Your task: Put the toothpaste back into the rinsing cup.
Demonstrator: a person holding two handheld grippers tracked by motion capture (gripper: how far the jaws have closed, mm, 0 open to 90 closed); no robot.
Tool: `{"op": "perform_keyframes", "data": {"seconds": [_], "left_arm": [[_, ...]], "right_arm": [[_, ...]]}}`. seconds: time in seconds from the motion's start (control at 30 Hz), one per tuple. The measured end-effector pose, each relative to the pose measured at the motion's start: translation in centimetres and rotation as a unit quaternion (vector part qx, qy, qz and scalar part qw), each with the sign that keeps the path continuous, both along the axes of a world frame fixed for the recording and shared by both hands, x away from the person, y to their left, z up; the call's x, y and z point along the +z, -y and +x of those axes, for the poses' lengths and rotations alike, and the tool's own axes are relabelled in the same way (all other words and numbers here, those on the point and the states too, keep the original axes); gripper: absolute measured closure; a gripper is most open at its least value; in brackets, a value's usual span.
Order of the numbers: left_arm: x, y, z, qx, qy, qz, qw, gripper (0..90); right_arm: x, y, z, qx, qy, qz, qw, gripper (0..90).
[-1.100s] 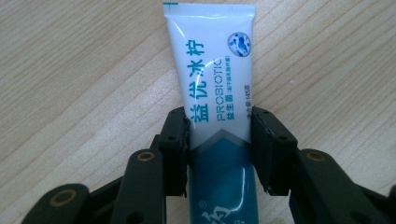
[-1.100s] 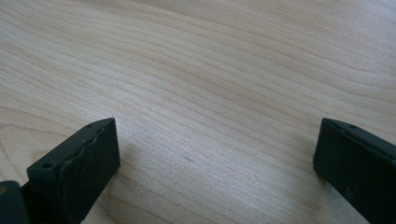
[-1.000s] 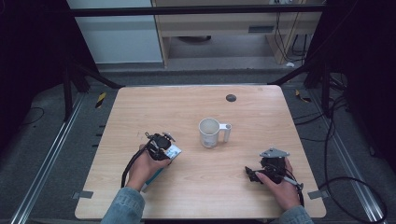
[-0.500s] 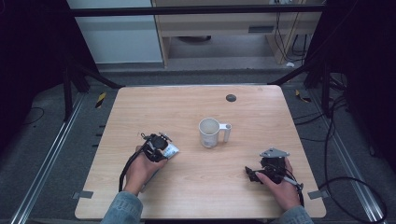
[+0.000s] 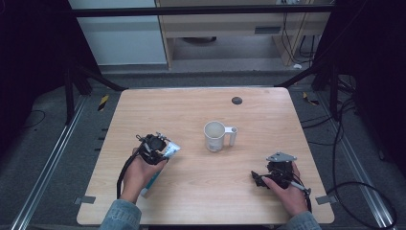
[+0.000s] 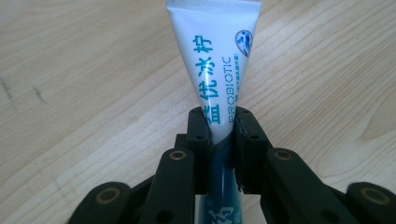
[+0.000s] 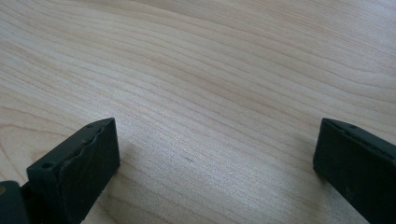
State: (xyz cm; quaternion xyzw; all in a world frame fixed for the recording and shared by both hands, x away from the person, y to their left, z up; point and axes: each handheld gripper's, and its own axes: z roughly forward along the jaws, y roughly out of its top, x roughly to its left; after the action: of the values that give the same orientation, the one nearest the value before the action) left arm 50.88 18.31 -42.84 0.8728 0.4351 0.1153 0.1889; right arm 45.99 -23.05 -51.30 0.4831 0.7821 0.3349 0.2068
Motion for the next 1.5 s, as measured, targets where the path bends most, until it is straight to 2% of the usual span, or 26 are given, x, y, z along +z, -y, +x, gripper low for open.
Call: {"op": "perform_keyframes", "data": {"seconds": [0.1, 0.13, 0.17, 0.3, 0.43, 0.67, 0.7, 0.83, 1.0, 1.17, 1.23, 1.27, 1.5], "left_arm": [[1.2, -0.1, -0.2, 0.002, 0.013, -0.006, 0.9999, 78.4], [1.2, -0.1, -0.2, 0.002, 0.013, -0.006, 0.9999, 78.4], [1.8, 0.0, -0.3, 0.004, 0.022, -0.014, 0.9997, 78.5], [2.9, 0.1, -0.3, 0.005, 0.034, -0.030, 0.9989, 78.5], [4.1, 0.6, 0.1, 0.000, 0.046, -0.036, 0.9983, 78.6], [5.2, 1.6, 1.4, -0.007, 0.055, -0.044, 0.9975, 78.5], [5.4, 1.7, 1.5, -0.009, 0.055, -0.043, 0.9975, 78.5], [6.4, 2.7, 2.0, -0.014, 0.069, -0.047, 0.9964, 78.5], [7.0, 3.1, 2.3, -0.006, 0.076, -0.055, 0.9955, 78.6], [7.1, 3.3, 2.3, 0.001, 0.089, -0.069, 0.9937, 78.6], [7.3, 3.3, 2.2, 0.005, 0.101, -0.079, 0.9918, 78.6], [7.3, 3.3, 2.2, 0.005, 0.101, -0.079, 0.9918, 78.6], [8.3, 3.4, 1.8, 0.008, 0.125, -0.093, 0.9878, 78.5]], "right_arm": [[0.0, 0.0, 0.0, 0.000, 0.000, 0.000, 1.0000, 0.6], [0.0, 0.0, 0.0, 0.000, 0.000, 0.000, 1.0000, 0.6], [0.0, 0.0, 0.0, 0.000, 0.000, 0.000, 1.0000, 0.6], [0.0, 0.0, 0.0, 0.000, 0.000, 0.000, 1.0000, 0.6], [0.0, 0.0, 0.0, 0.000, 0.000, 0.000, 1.0000, 0.6], [0.0, 0.0, -0.1, -0.003, 0.003, -0.004, 1.0000, 0.7], [0.1, -0.1, -0.3, -0.009, -0.003, 0.004, 0.9999, 0.8], [0.0, 0.1, -0.5, -0.005, 0.004, -0.004, 1.0000, 0.8], [0.0, 0.1, -0.5, -0.005, 0.004, -0.004, 1.0000, 0.7], [0.0, 0.0, -0.5, -0.005, 0.000, 0.000, 1.0000, 0.5], [0.0, 0.1, -0.4, -0.002, 0.002, -0.003, 1.0000, 0.4], [0.0, 0.1, -0.4, -0.002, 0.002, -0.003, 1.0000, 0.4], [0.0, 0.2, -0.5, 0.002, 0.000, -0.001, 1.0000, 0.4]]}}
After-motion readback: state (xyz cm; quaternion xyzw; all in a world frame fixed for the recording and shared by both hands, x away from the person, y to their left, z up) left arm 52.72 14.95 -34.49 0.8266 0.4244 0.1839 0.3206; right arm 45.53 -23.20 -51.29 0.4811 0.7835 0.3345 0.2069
